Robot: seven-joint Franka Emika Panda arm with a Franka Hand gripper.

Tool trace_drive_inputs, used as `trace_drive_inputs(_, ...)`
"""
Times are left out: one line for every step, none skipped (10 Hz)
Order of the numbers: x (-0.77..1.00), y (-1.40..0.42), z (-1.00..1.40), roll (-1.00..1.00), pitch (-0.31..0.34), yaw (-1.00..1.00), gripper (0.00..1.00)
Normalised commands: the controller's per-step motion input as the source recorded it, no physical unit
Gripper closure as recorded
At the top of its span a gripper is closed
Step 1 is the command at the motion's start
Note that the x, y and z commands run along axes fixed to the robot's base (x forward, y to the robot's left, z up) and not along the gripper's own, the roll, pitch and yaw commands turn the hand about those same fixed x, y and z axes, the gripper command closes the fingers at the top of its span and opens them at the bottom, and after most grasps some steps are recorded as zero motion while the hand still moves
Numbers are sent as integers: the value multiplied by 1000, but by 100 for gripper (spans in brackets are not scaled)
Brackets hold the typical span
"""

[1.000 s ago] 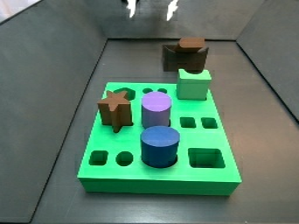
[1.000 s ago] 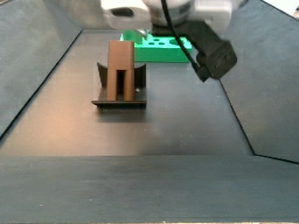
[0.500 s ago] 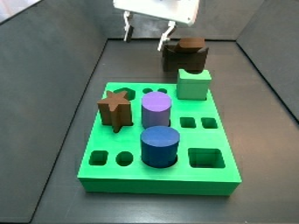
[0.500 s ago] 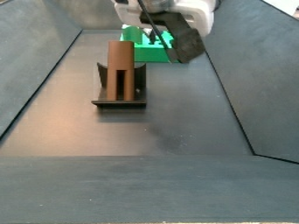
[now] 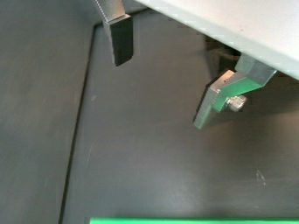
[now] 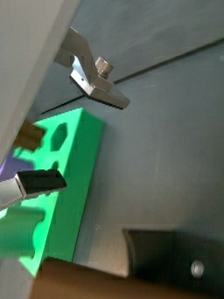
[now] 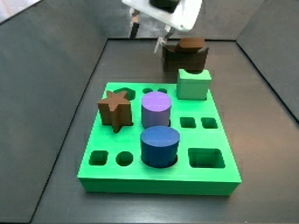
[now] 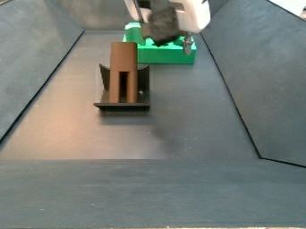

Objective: Pick up the square-circle object. Move up. Rotate the square-circle object. Place the square-circle object on the fixture. Regrasp the square-circle object. Move to above the board. Insert the square-circle object.
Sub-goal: Regrasp the square-circle object.

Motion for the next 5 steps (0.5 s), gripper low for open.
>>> trace_drive_inputs(-55, -16, 6, 710, -318, -1000, 0)
trace_drive_inputs(-56, -13, 4, 697, -334, -1000, 0)
trace_drive_inputs(-47, -11, -1, 680, -346, -1000, 0)
trace_drive_inputs(-40, -7, -1, 666, -346, -1000, 0)
trace_drive_inputs(-36, -11, -6, 648, -341, -1000, 0)
